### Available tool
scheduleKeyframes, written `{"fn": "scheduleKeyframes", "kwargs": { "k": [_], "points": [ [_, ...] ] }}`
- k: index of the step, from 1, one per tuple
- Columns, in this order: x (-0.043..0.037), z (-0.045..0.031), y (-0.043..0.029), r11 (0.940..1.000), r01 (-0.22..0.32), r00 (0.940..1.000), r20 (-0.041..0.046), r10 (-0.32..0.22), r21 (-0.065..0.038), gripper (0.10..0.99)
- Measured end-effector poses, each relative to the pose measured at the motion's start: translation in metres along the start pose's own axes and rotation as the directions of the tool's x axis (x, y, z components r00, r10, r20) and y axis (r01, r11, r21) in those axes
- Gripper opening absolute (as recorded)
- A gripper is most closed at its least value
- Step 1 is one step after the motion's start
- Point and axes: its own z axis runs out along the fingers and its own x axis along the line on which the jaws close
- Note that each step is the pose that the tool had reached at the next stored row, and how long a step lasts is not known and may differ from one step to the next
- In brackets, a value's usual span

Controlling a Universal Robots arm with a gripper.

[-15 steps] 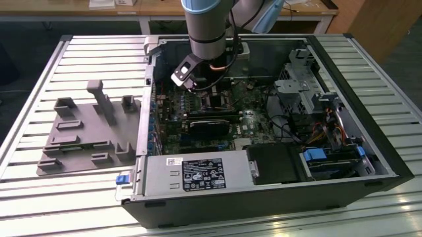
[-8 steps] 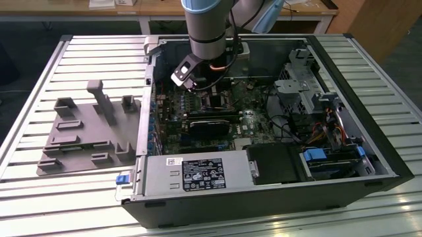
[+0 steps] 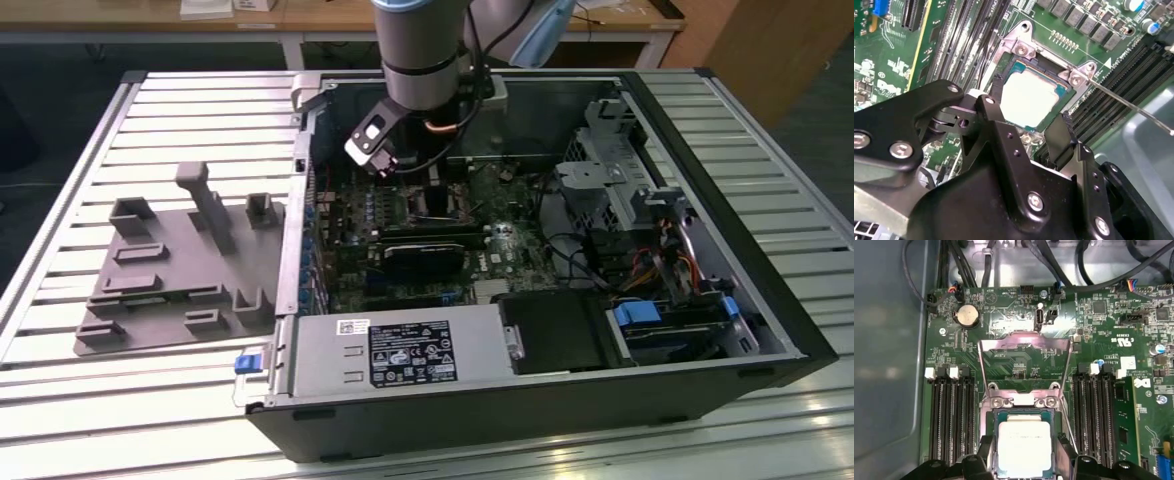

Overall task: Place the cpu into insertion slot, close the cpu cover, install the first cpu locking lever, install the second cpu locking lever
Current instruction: 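Place the cpu into insertion slot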

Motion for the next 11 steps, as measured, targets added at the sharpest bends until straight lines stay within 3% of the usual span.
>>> {"fn": "scheduleKeyframes", "kwargs": {
  "k": [8, 10, 11],
  "points": [
    [0.0, -0.0003, 0.0001, 1.0, 0.0, 1.0, -0.0001, 0.0, 0.0, 0.612],
    [0.0, -0.0003, 0.0001, 1.0, 0.0, 1.0, 0.0, 0.0, 0.0, 0.596],
    [0.0, -0.0003, 0.0001, 1.0, 0.0, 1.0, 0.0, 0.0, 0.0, 0.529]
  ]
}}
